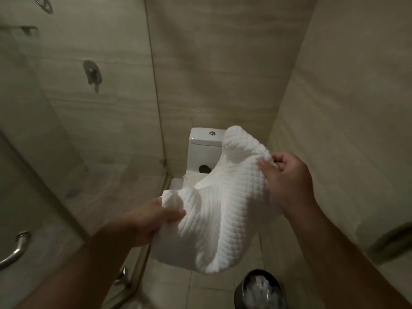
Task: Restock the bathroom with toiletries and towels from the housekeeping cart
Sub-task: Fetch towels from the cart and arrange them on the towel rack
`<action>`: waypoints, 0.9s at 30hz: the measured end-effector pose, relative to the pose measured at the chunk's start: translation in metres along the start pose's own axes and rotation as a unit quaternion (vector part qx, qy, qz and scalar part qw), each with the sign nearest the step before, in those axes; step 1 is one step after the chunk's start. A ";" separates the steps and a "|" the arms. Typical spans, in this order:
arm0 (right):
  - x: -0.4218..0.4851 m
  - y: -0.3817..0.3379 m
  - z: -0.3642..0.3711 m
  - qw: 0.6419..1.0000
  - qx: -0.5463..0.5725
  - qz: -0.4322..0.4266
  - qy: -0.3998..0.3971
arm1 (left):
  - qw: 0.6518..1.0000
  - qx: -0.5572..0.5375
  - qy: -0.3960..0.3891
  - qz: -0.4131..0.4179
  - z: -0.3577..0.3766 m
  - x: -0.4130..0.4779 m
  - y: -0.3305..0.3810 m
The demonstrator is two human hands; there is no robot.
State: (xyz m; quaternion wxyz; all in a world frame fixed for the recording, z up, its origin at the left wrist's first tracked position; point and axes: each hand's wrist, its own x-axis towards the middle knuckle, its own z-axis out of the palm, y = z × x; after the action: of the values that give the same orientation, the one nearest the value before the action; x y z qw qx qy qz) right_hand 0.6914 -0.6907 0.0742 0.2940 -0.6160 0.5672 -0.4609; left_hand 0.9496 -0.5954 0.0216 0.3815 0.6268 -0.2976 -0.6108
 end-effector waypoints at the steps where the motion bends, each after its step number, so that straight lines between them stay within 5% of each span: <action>1: 0.018 0.004 0.002 1.000 0.003 0.002 -0.009 | 1.000 0.004 -0.010 -0.012 0.001 0.012 0.008; 6: 0.090 0.022 0.021 0.999 0.008 0.014 -0.044 | 0.995 -0.004 0.095 0.012 0.013 0.067 0.041; 14: 0.176 0.040 0.042 0.996 0.005 0.067 -0.050 | 0.960 -0.197 0.161 0.117 0.002 0.150 0.099; 20: 0.246 0.012 0.056 0.999 0.002 0.042 0.033 | 0.968 -0.188 0.080 0.145 -0.017 0.212 0.172; 27: 0.321 -0.033 0.082 0.994 -0.044 -0.012 0.101 | 0.990 -0.133 -0.042 -0.005 -0.013 0.289 0.268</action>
State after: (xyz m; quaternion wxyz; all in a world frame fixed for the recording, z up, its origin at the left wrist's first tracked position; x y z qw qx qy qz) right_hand 0.7571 -1.0094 0.1454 0.2022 -0.5854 0.6060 -0.4992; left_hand 1.0092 -0.9789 0.0910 0.4453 0.5458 -0.2265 -0.6727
